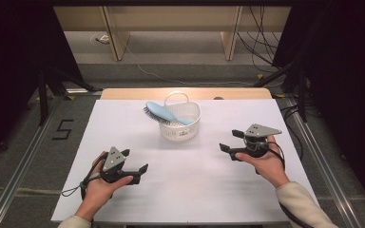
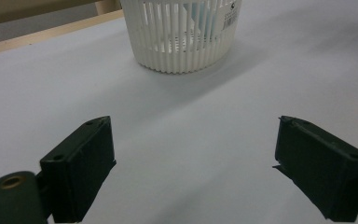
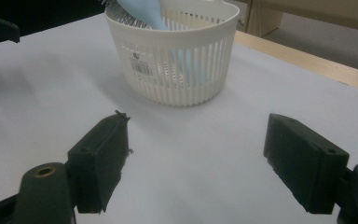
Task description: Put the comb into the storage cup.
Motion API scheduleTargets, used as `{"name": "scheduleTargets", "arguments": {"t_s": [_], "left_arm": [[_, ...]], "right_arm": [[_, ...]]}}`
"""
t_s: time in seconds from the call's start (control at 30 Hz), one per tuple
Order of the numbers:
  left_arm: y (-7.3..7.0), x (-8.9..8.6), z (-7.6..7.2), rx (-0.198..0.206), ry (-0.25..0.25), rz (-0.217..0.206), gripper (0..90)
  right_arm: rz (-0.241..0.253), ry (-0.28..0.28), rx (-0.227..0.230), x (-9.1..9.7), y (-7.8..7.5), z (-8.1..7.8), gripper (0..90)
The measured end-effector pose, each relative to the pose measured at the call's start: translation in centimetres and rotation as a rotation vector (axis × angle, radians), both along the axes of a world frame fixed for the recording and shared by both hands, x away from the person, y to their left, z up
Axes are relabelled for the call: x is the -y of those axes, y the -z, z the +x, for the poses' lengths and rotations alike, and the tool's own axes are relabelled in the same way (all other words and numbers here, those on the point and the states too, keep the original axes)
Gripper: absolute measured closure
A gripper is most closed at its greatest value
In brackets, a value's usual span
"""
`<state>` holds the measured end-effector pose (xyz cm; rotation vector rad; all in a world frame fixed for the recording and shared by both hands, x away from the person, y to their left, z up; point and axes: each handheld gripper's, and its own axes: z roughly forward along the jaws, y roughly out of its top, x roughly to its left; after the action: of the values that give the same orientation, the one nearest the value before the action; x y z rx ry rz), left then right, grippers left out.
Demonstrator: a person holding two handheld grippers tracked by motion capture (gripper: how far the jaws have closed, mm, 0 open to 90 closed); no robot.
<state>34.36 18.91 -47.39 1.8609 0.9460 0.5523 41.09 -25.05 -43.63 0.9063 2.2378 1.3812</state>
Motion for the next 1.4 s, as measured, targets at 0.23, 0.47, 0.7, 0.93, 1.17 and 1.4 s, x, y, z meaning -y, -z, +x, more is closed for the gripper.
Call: {"name": "scheduleTargets", "arguments": {"t_s": [0.23, 0.47, 0.7, 0.93, 1.17, 1.4], "left_arm": [[0.0, -0.1, 0.0, -0.001, -0.001, 0.002, 11.4], [0.0, 0.0, 0.0, 0.001, -0.001, 0.004, 11.5], [0.0, -0.1, 0.0, -0.001, -0.002, 0.007, 11.6], [0.1, -0.1, 0.0, -0.002, -0.002, 0.009, 11.7], [0.1, -0.1, 0.0, -0.004, -0.002, 0.01, 11.7], [0.2, -0.1, 0.0, -0.004, 0.0, 0.014, 11.8]], "right_arm": [[-0.002, 0.006, 0.0, 1.3, 0.6, -1.4, 22.2], [0.005, 0.019, 0.011, 2.6, 0.9, -2.9, 21.4], [0.006, 0.038, 0.004, 3.9, 1.5, -4.0, 21.2], [0.004, 0.042, -0.008, 4.7, 2.0, -4.8, 21.1], [0.01, 0.038, -0.011, 5.3, 2.3, -5.3, 21.1], [0.013, 0.031, -0.01, 5.4, 2.5, -5.5, 21.2]]}}
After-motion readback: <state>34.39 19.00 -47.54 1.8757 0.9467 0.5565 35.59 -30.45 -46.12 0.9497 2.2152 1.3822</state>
